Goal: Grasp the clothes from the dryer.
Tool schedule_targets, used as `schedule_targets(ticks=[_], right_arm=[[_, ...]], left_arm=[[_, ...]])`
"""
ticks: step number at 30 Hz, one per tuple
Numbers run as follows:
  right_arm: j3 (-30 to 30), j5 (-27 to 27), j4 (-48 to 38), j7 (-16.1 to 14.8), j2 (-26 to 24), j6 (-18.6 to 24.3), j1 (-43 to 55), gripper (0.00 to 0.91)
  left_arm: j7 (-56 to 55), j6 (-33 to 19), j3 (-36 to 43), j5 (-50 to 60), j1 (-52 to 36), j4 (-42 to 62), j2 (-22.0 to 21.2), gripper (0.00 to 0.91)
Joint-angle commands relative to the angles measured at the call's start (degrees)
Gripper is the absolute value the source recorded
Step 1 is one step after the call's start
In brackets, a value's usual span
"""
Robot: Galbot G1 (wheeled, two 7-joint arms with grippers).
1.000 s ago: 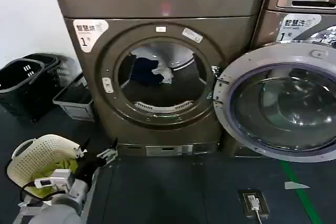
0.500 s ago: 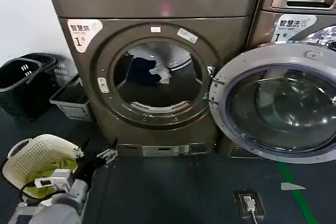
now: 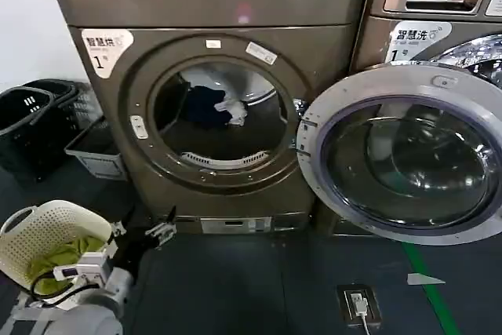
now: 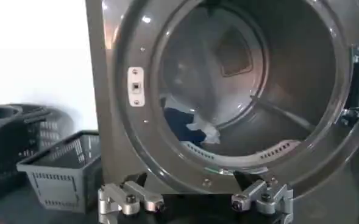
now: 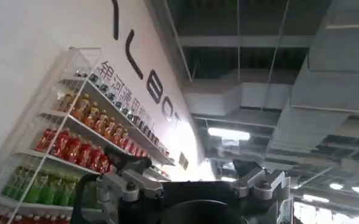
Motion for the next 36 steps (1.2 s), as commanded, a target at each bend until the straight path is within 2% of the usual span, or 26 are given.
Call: schedule_targets(ticks=[1,14,36], right_arm=[[-0.13,0.10,0.29,-0.03,0.26,0.03,0.04,0.907],[0.51,1.68,0.10,0.19,0.17,1.76,-0.76,0.907],[1.82,2.19,-0.09,0.33,0.14,1.95,-1.18,0.907]], left_arm=[[0.02,0.02,0.02,-0.01,0.13,-0.21,0.07,0.907],[0.05,-0.01,-0.01,-0.07,0.18,-0.48,0.02,0.907],[0.34,0.14,1.77,-0.02,-2.59,1.52,1.03,0.907]])
